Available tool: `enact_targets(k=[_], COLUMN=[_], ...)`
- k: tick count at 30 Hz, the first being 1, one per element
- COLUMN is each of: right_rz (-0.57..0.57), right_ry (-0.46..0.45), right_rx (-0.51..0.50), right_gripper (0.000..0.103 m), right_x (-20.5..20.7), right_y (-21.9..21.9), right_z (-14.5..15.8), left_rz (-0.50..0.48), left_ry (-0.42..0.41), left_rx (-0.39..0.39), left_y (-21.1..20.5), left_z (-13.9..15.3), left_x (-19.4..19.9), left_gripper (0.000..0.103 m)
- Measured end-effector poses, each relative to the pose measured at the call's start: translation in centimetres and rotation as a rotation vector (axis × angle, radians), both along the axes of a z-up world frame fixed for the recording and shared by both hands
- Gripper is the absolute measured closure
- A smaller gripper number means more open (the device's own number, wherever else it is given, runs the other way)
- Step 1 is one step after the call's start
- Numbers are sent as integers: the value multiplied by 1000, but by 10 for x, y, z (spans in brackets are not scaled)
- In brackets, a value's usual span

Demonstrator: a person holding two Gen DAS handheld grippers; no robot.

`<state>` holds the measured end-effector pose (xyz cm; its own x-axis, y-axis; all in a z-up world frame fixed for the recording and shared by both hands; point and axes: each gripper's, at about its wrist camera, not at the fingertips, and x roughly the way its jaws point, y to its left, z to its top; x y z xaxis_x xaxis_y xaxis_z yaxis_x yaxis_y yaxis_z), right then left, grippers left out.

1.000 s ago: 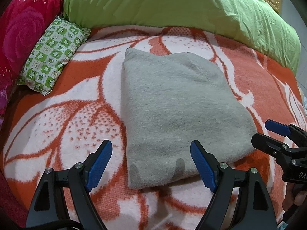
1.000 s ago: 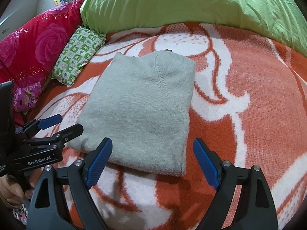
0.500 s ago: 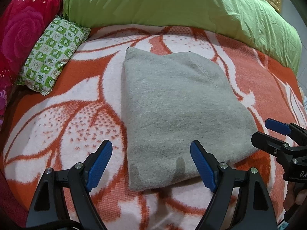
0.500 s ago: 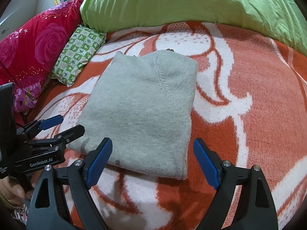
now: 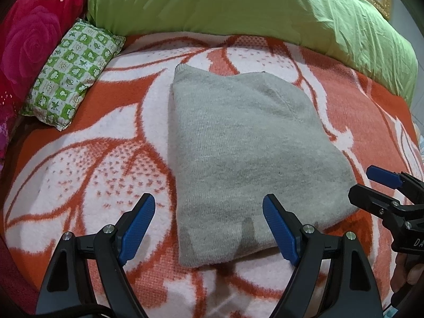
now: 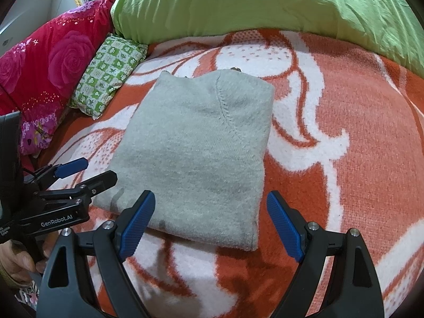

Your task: Fold small clothes

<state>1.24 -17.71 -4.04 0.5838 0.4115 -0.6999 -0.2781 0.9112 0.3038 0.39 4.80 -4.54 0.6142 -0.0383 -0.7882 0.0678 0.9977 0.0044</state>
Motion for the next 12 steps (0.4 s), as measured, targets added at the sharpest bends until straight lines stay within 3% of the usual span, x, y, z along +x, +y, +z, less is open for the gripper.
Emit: enact_targets(k=[12], right_rz=[-5], right_ry=[10], right_rx=[8], right_gripper=[17], right_x=[7], right_y=[-7], right_z=[-2], left_rz=[20], left_ry=[-4], left_rx=[2], left_y=[2], left_z=[2], left_x=[2], left_gripper=[19])
